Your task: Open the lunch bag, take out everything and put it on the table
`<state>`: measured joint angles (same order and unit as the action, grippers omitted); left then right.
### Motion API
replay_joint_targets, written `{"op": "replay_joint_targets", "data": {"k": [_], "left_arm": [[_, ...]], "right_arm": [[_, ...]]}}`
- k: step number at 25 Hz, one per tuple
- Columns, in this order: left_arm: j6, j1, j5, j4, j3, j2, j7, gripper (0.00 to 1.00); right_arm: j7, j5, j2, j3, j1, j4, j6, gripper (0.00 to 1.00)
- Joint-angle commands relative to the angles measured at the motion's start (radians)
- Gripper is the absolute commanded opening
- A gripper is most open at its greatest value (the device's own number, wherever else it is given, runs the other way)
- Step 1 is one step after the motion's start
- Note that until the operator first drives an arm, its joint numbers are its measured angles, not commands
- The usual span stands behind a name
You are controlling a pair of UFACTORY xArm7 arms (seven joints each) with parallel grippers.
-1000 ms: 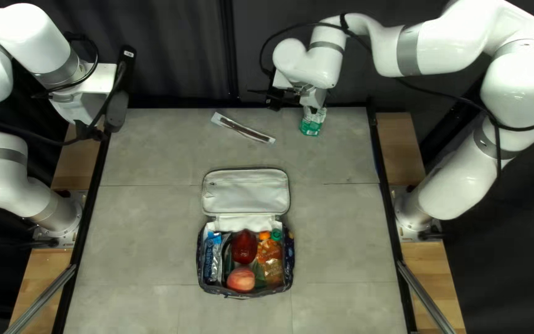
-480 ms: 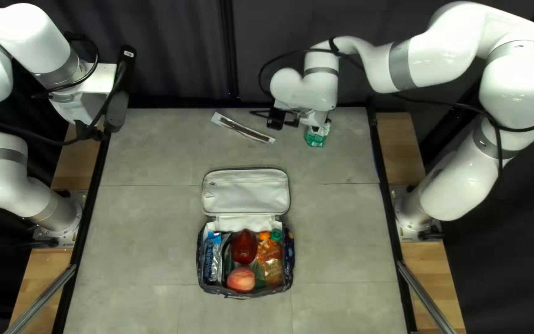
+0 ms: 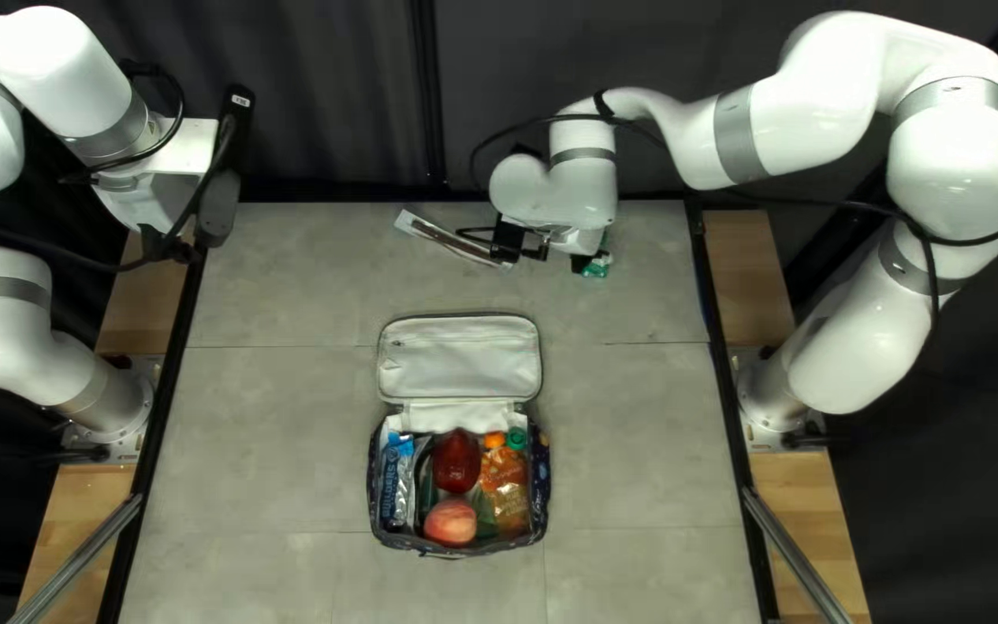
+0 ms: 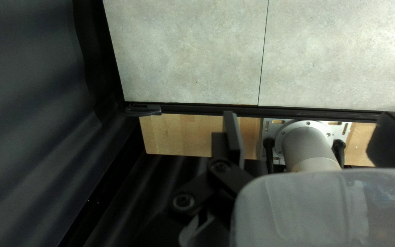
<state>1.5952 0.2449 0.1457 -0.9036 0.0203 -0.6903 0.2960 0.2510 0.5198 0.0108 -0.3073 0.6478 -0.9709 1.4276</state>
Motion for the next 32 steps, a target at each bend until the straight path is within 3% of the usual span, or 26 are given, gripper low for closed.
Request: {"op": "replay_joint_targets", "data": {"k": [1,9,15,21,32], "left_arm": [[0.000,0.000,0.000,0.000,0.000,0.000,0.000,1.00],[0.000,0.000,0.000,0.000,0.000,0.000,0.000,1.00],[0.000,0.000,0.000,0.000,0.000,0.000,0.000,1.00],[0.000,0.000,0.000,0.000,0.000,0.000,0.000,1.00],[0.000,0.000,0.000,0.000,0.000,0.000,0.000,1.00]], "right_arm": [[0.003,-0.017,-0.035,-0.041,-0.040,-0.037,0.066,1.00],[0.053,-0.063,-0.044,-0.188,-0.179,-0.131,0.139,1.00],[0.109,-0.090,-0.007,-0.305,-0.295,-0.165,0.098,1.00],[0.165,-0.030,0.139,-0.396,-0.417,-0.261,0.093,1.00],[0.175,-0.024,0.136,-0.402,-0.426,-0.256,0.091,1.00]]}}
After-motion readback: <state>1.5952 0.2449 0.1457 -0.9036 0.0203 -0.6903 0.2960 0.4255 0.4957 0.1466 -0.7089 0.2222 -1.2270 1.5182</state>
